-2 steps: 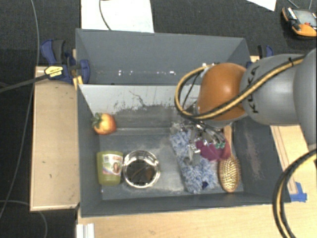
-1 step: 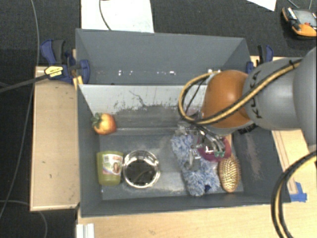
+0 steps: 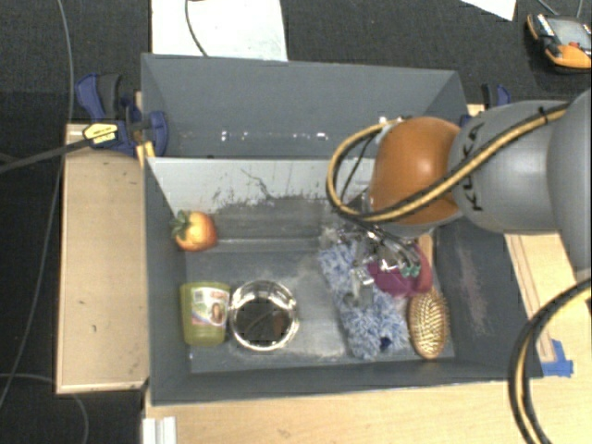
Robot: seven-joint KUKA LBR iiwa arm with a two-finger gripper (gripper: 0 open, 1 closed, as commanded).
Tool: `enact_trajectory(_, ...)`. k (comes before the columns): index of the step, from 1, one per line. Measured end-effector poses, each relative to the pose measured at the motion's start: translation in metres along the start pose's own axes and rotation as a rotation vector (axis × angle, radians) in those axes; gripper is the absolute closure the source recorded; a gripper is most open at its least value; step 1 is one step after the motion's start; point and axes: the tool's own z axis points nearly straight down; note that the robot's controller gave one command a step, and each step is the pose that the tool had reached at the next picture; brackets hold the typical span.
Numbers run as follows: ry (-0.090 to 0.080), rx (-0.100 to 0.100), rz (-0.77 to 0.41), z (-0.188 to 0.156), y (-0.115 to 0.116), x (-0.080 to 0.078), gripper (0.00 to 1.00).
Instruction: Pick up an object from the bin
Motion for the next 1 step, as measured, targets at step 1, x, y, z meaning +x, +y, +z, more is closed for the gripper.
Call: enact_trajectory(1,-0.001,0.002,0.14,-0.0012,-0.0005,0.014,1.0)
